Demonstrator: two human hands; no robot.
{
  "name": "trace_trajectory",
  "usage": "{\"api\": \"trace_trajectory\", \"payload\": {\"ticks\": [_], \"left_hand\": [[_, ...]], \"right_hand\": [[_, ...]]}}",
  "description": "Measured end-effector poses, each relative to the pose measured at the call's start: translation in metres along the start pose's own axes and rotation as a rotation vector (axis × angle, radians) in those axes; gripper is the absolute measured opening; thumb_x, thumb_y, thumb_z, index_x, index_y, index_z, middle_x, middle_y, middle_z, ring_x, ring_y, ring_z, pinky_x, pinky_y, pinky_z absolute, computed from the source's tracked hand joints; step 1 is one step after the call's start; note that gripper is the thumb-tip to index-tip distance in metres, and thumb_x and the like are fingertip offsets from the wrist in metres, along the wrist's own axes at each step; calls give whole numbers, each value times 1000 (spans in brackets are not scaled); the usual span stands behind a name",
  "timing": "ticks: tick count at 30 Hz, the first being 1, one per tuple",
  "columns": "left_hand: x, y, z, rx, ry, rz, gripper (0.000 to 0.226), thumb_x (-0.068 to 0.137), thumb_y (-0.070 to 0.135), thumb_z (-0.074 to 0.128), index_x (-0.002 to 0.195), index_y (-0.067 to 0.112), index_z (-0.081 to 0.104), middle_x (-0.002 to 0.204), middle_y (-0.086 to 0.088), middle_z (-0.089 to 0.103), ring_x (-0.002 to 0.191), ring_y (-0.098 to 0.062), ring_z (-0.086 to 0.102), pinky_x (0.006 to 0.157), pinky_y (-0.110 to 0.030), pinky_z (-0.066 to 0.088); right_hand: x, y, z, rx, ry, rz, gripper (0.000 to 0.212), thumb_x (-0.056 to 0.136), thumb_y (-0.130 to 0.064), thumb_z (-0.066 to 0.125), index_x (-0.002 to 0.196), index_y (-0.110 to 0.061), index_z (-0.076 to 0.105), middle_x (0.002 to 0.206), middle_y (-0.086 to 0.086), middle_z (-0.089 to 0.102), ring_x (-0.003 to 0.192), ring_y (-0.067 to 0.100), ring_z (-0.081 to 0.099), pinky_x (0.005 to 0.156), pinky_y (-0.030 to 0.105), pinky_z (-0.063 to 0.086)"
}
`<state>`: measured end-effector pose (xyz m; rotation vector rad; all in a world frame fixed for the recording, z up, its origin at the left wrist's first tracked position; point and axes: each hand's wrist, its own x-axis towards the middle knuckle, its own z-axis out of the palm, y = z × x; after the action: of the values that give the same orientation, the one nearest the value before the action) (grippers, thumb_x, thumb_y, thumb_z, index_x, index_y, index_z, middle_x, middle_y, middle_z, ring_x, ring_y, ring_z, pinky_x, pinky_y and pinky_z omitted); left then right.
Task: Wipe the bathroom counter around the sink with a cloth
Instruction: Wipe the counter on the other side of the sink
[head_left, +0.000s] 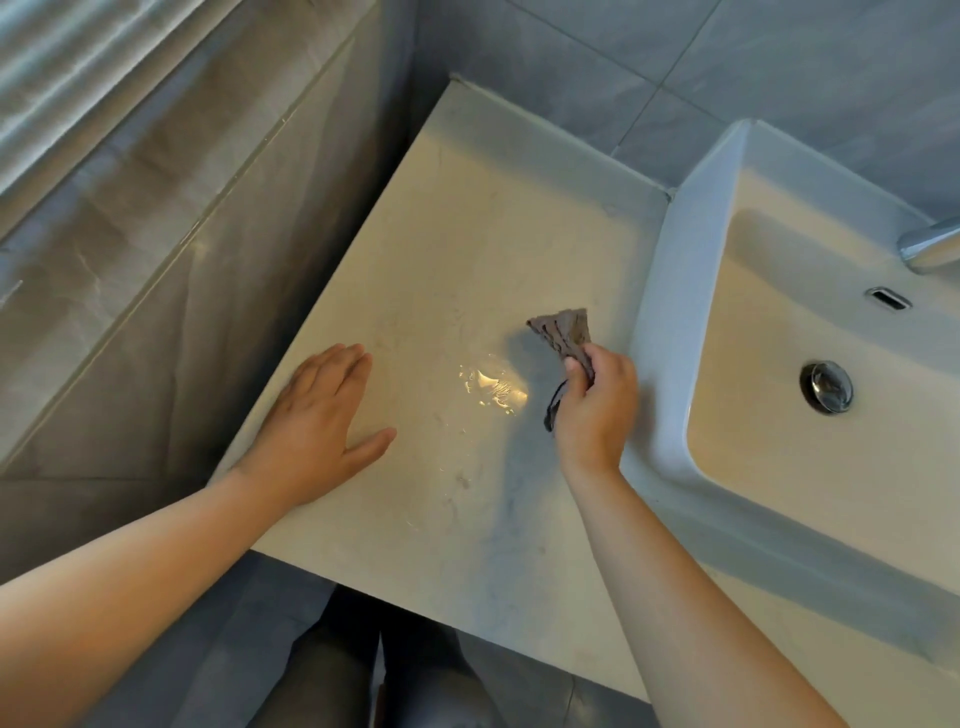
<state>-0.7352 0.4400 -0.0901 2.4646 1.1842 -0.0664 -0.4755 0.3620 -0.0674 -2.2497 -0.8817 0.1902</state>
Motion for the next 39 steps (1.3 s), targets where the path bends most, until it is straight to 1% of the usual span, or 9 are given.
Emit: {"api": "trace_trajectory", "payload": {"ticks": [6, 10, 14, 18, 20, 25, 31, 36, 39], "left_hand": [[-29, 6, 7, 55, 31, -31, 89, 86, 68, 21, 145, 1, 29, 153, -16, 27, 141, -29, 19, 114, -42, 19], [-41, 3, 18, 58, 16, -103, 93, 82, 70, 21, 149, 5, 19, 158, -11, 14, 146, -24, 8, 117, -39, 12], [-41, 2, 21, 40, 19, -134, 94, 81, 71, 22, 151, 9, 16, 160, -7, 8, 147, -22, 2, 118, -37, 7], [-41, 6, 19, 49, 21, -139, 95, 80, 72, 22, 150, 7, 18, 159, -9, 10, 146, -24, 4, 118, -39, 9], [-41, 6, 19, 65, -2, -144, 97, 79, 73, 20, 151, 8, 14, 160, -7, 5, 146, -23, 0, 118, -38, 7], [-40, 3, 19, 101, -48, -142, 103, 75, 78, 15, 152, 11, 5, 160, -5, -5, 146, -22, -8, 119, -39, 1], [-40, -9, 13, 153, -78, -57, 102, 75, 78, 16, 151, 10, 9, 160, -8, 1, 147, -25, -2, 119, -44, 7], [-39, -20, 11, 203, -103, -1, 101, 76, 78, 14, 152, 12, 5, 160, -7, -1, 147, -25, -1, 119, -44, 9], [-39, -20, 11, 194, -105, 11, 101, 76, 78, 16, 152, 12, 7, 160, -8, 0, 146, -26, 0, 119, -45, 8]], "right_hand": [[18, 17, 28, -58, -38, -83, 22, 92, -9, 54, 110, -2, 63, 111, 13, 58, 102, 29, 53, 86, 21, 36], [14, 15, 40, -80, -29, -143, 19, 89, -7, 57, 107, -2, 65, 108, 14, 59, 96, 30, 53, 81, 16, 30], [-4, 7, 43, -9, -120, -188, 20, 89, -8, 57, 108, -5, 65, 109, 11, 58, 98, 25, 52, 83, 22, 38], [-22, -9, 33, 215, -279, -64, 19, 89, -12, 61, 105, -7, 67, 103, 4, 63, 93, 14, 56, 77, 5, 36], [-28, -10, 16, 276, -234, 15, 18, 88, -14, 62, 104, -7, 67, 100, 2, 63, 90, 10, 57, 74, 2, 36], [-59, 13, -40, 153, -22, -23, 17, 88, -10, 62, 104, -6, 66, 99, -1, 60, 91, 8, 54, 79, 3, 37], [-88, 40, -35, 10, 164, 121, 20, 90, -12, 60, 108, -4, 66, 104, 7, 65, 97, 22, 59, 86, 23, 41], [-88, 38, -15, 1, 219, 174, 21, 89, -8, 60, 107, -1, 67, 105, 12, 66, 98, 24, 58, 84, 10, 32], [-88, 30, -4, 8, 233, 190, 20, 89, -9, 60, 107, -1, 67, 105, 12, 65, 98, 25, 58, 82, 12, 33]]}}
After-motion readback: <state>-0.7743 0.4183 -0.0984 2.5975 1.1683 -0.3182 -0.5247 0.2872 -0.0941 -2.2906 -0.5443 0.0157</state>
